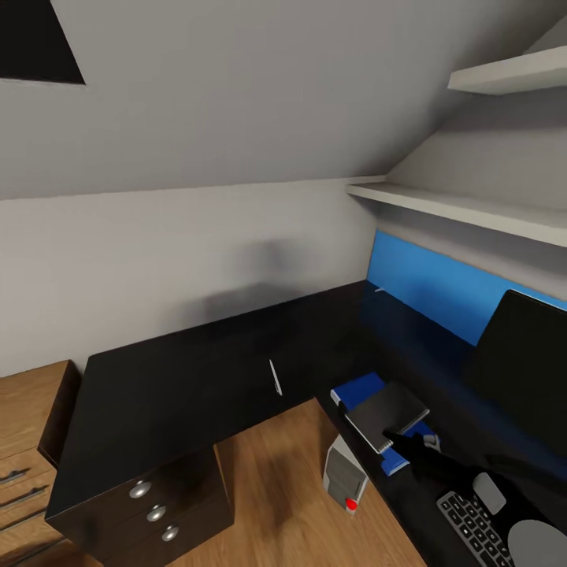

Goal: In the bedroom, organize the workspace by keeping the computer under the desk, ensuring the monitor is on the desk, placing the keyboard on the desk next to the monitor, placing the mouse on the desk next to the keyboard, moving the folder from the swivel chair onto the desk next to the mouse, stacking the notebook on top of the folder with the pen on top of the notebook, and positioning the swivel chair next to the desk.

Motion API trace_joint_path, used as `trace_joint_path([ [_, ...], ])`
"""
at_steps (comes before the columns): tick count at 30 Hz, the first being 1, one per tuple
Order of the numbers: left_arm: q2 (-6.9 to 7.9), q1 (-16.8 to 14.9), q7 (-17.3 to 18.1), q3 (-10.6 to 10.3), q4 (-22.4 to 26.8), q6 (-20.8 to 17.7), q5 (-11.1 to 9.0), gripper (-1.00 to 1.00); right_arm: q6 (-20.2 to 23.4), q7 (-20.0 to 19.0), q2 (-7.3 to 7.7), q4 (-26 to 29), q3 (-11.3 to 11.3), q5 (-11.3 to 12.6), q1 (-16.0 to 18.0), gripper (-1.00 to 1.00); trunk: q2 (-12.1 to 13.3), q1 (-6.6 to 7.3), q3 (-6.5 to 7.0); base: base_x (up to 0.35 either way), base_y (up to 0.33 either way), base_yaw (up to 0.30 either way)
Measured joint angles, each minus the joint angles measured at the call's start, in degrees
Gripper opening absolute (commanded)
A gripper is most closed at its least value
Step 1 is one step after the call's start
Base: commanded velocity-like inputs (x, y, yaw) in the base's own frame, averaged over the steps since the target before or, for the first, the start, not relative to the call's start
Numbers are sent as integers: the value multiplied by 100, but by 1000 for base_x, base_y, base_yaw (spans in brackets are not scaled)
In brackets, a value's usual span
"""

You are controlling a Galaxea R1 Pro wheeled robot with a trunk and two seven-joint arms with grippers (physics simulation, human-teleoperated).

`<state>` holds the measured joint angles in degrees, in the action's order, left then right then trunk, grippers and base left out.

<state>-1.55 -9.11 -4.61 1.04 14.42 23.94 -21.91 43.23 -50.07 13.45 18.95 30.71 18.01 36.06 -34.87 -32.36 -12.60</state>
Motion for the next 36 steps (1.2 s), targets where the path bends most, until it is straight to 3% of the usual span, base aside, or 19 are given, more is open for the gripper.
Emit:
trace_joint_path([
  [9, 0, 0, 0, 1, 0, 0, 0, 100, 158, 84, 0, -3, 83, 5, -1, -100, 0, 0, 0, 0, 0, 0],
  [15, -1, 0, 0, 1, 0, 0, 0, 100, 217, 97, -8, -3, 97, 13, -3, -100, 239, 132, 108, 0, 0, 0],
  [25, 0, 0, 0, 8, 0, 2, 0, 100, 221, 96, -17, -19, 110, 14, -6, -100, 241, 132, 108, 0, 0, 0],
  [36, 0, 0, 0, 4, 0, 3, 0, 100, 147, 78, -18, -20, 96, 289, -8, -100, 241, 133, 108, 112, 0, 0],
])
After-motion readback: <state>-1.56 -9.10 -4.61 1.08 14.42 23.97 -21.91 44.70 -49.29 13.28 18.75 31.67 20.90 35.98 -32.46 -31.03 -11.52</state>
